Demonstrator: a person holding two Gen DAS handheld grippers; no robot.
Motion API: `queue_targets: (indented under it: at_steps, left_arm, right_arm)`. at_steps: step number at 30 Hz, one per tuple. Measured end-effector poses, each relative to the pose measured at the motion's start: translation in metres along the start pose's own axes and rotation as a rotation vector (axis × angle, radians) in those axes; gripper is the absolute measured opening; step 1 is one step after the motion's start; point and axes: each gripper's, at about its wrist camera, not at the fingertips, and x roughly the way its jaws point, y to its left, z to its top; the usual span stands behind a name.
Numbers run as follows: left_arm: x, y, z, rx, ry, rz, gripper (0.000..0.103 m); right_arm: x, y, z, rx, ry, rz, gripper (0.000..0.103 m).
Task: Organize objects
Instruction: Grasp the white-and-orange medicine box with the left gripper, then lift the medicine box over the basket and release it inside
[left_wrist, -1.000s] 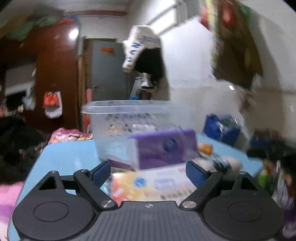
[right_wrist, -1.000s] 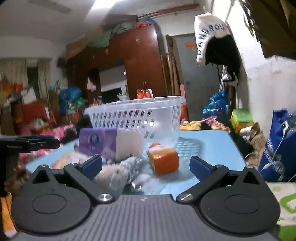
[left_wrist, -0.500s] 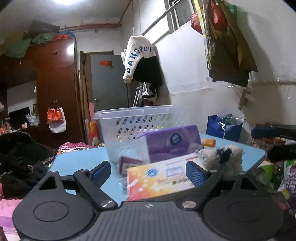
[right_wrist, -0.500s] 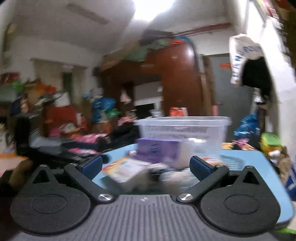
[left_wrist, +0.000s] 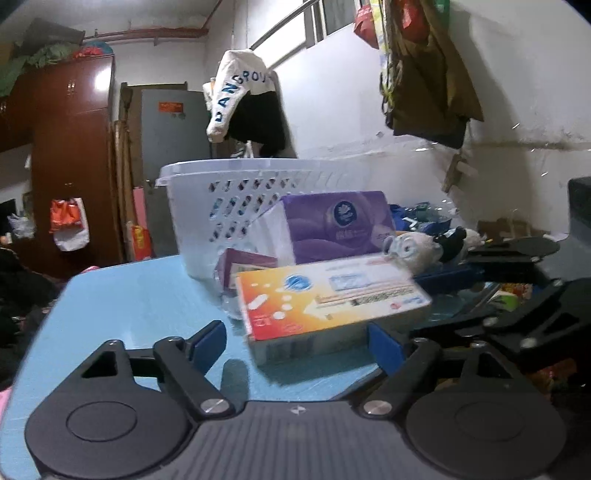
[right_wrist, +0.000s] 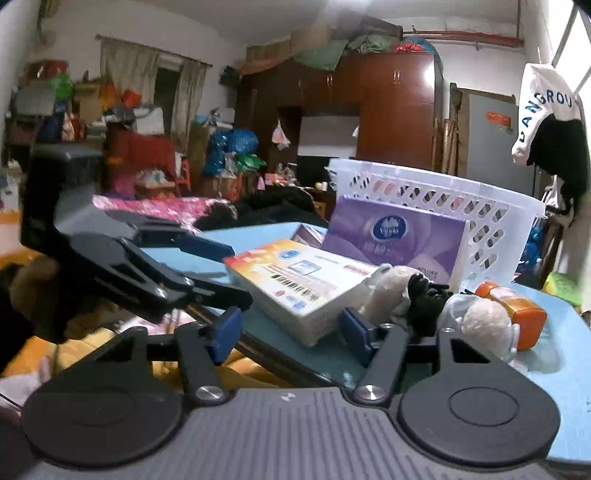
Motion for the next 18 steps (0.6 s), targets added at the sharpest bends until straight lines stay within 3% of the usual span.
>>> queue_targets:
  at_steps: [7,12,18]
  left_arm:
    - [-0.005,0.005,-0.002,-0.035,-0.004,-0.045,0.063]
    - [-0.009,0.003,-0.001,-0.016,0.006,-0.046,0.053]
    - [-0.009,0.000,-0.003,0.003,0.010,-0.023,0.050]
  right_arm:
    - [-0.016,-0.011,-0.004,0.041,-0.021,-0.005,0.046]
    - [-0.017,-0.009,-0.006,0.014,-0.018,-0.030,0.046]
    - [-0.009,0.004,-0.006,-0.077,-0.032,-0.077,0.047]
